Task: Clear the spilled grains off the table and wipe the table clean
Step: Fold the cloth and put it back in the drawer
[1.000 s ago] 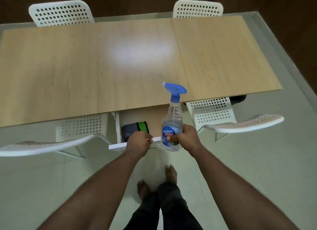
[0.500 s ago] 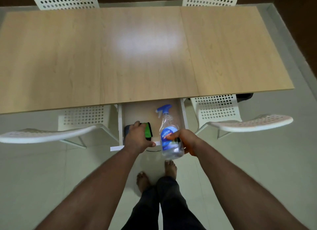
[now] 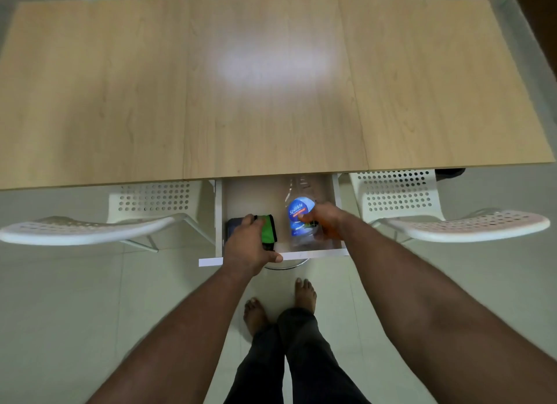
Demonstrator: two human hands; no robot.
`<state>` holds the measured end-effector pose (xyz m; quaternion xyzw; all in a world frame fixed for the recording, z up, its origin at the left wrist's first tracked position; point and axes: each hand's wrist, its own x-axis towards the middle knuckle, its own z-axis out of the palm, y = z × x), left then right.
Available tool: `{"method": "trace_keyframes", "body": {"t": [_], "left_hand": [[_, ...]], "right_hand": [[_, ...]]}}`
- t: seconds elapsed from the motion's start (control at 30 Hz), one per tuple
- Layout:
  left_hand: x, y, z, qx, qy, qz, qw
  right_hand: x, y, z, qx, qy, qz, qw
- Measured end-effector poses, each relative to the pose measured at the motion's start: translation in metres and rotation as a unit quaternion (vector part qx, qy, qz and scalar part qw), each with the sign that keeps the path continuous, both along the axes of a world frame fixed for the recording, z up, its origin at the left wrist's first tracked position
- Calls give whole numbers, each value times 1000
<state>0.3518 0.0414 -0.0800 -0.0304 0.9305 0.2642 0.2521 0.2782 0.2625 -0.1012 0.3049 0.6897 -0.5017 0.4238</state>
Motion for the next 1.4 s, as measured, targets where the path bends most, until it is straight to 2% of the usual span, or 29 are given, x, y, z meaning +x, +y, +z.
{"method": "trace_keyframes", "body": {"t": [0.13, 0.23, 0.3, 0.53, 0.63, 0.77, 0.83, 0.87, 0.93, 1.0, 1.03, 1.07, 1.13, 1.17, 1.23, 1.33, 1.4], "left_hand": [[-2, 0, -1, -14, -4, -14, 1000], [-2, 1, -2, -34, 6, -37, 999], [-1, 2, -1, -58, 21, -64, 996], [-6, 3, 11, -112, 23, -106, 988], [-7, 7, 18, -165, 37, -149, 974], [-12, 10, 19, -219, 46, -168, 960], [-13, 12, 19, -243, 45, -137, 959], [-12, 14, 19, -249, 41, -110, 962], [-9, 18, 18, -225, 17, 1, 974], [-10, 19, 12, -115, -42, 214, 969], [-13, 18, 8, -24, -68, 337, 939], [-18, 15, 3, 90, -91, 453, 882], [-32, 12, 0, 304, -119, 616, 717], [-39, 8, -1, 378, -118, 651, 647], [-53, 0, 1, 479, -102, 679, 547], [-74, -12, -1, 573, -100, 687, 436], [-88, -20, -3, 610, -101, 683, 388]], "right_hand": [[4, -5, -27, 65, 19, 72, 995], [5, -2, -48, 76, 22, 97, 992], [5, -2, -44, 87, 29, 115, 989], [10, -7, -14, 226, 85, 218, 946], [22, -10, 8, 265, 149, 214, 928], [52, -13, 42, 285, 248, 117, 919], [65, -13, 46, 286, 226, 50, 930], [69, -13, 43, 259, 188, -17, 947], [73, -13, 34, 139, 86, -198, 966], [69, -11, 27, 6, 20, -329, 944], [65, -10, 25, -55, 13, -374, 926], [59, -9, 22, -109, 16, -413, 904], [45, -4, 17, -184, 32, -475, 860], [37, -2, 16, -208, 35, -496, 842], [23, 2, 15, -250, 38, -521, 815], [0, 4, 13, -283, 42, -538, 793], [-14, 3, 14, -298, 45, -542, 784]]}}
